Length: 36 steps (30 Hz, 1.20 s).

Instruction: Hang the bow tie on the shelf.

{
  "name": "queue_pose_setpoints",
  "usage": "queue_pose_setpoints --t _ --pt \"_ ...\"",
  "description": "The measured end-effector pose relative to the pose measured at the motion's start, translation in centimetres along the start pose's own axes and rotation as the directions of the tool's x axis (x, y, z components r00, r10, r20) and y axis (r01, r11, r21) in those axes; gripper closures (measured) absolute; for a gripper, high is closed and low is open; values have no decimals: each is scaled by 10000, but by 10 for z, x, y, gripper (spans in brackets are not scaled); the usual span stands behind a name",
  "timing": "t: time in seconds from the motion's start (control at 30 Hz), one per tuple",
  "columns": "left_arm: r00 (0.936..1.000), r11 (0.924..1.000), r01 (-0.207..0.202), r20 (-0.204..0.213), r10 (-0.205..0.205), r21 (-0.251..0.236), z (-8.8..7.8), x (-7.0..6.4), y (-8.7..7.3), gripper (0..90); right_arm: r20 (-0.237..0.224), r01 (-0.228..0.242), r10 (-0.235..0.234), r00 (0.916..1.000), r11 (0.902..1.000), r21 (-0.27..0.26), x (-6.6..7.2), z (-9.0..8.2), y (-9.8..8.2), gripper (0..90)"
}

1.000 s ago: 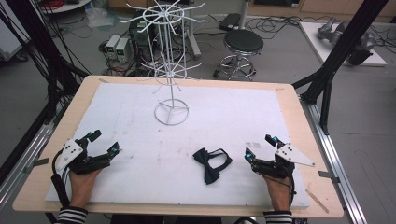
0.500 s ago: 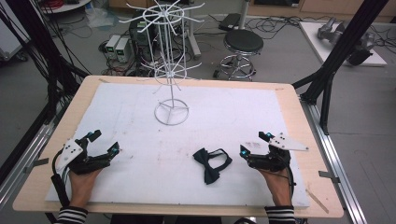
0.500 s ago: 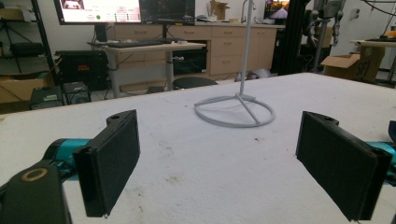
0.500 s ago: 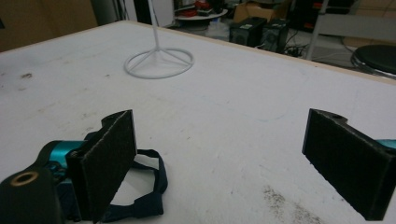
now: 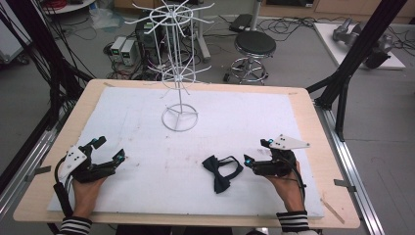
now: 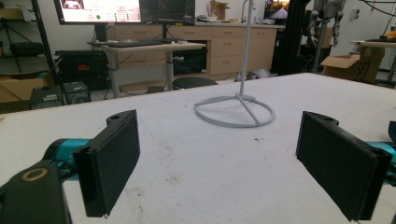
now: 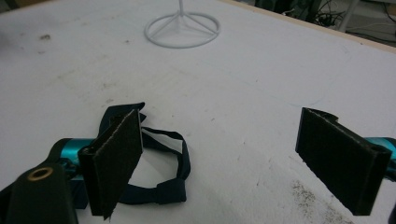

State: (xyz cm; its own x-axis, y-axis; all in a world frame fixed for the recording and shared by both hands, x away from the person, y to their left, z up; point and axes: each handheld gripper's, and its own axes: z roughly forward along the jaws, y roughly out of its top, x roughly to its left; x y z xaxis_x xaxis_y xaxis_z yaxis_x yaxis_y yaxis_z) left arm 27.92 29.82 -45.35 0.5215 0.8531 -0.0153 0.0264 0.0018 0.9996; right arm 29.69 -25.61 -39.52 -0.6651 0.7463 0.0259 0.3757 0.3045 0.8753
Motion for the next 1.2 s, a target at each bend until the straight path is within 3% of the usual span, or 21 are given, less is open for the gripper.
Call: queue_pose_setpoints --t 0.23,0.47,0.97,1.13,1.2 --pt "10000 10000 21 9 -21 1 0 0 0 141 -268 23 -5 9996 9977 672 4 9 7 156" --pt "10000 10000 22 12 -22 2 0 0 0 141 -670 324 -223 9975 9876 1536 8 18 11 256" --pt "10000 10000 17 7 -17 0 0 0 0 141 -1147 1017 -690 9910 9452 3103 16 43 15 400" --pt "10000 10000 20 11 -20 -3 0 0 0 141 -1186 1217 -836 9894 9230 3651 18 50 16 434" --pt "10000 10000 30 17 -30 -16 0 0 0 141 -1189 1147 -746 9901 9187 3780 18 52 17 448"
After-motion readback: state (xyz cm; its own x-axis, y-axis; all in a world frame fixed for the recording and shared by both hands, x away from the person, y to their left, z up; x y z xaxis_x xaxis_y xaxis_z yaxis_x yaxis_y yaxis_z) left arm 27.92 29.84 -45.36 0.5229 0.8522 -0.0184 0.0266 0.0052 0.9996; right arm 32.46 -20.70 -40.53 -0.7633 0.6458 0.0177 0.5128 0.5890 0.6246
